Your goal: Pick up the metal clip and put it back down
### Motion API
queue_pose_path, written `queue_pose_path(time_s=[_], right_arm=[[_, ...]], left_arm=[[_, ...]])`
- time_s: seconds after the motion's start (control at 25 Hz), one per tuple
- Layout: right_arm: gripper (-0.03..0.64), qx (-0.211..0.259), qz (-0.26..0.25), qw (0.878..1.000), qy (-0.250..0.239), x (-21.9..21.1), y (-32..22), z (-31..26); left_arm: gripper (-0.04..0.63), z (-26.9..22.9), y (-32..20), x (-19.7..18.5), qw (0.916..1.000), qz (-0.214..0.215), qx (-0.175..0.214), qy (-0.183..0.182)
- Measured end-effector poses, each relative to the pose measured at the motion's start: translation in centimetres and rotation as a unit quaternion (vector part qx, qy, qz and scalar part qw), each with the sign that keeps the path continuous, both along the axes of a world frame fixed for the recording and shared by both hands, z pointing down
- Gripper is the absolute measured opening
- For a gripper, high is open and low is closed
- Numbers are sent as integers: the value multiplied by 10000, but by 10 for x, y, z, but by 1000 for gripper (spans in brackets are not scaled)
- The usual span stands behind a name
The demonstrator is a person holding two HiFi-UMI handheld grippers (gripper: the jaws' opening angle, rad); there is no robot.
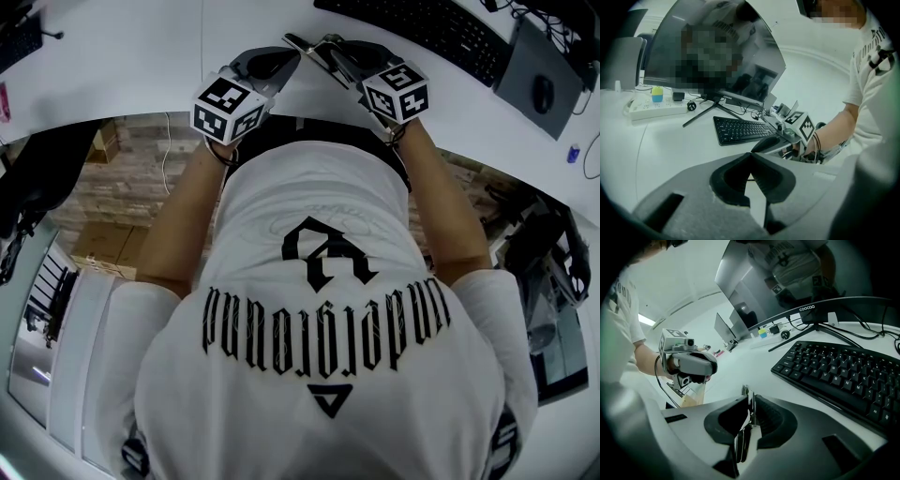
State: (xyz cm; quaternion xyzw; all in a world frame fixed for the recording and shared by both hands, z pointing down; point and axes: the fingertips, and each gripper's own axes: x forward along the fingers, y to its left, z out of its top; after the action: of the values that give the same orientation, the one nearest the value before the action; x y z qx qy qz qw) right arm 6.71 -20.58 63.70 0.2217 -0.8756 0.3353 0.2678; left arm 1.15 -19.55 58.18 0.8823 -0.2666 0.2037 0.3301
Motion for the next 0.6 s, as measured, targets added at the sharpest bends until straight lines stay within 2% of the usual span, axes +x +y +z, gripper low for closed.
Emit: queue_pose_path(time_s=[0.44, 0.6], right_arm=[[27, 70, 57, 9999, -69, -4, -5, -3], [64, 198, 151, 9997, -9, -1, -9, -9]], left_arm=[[12, 0, -1, -3, 10000, -8, -14, 12], [12, -4, -2, -6, 10000, 0, 31, 38]])
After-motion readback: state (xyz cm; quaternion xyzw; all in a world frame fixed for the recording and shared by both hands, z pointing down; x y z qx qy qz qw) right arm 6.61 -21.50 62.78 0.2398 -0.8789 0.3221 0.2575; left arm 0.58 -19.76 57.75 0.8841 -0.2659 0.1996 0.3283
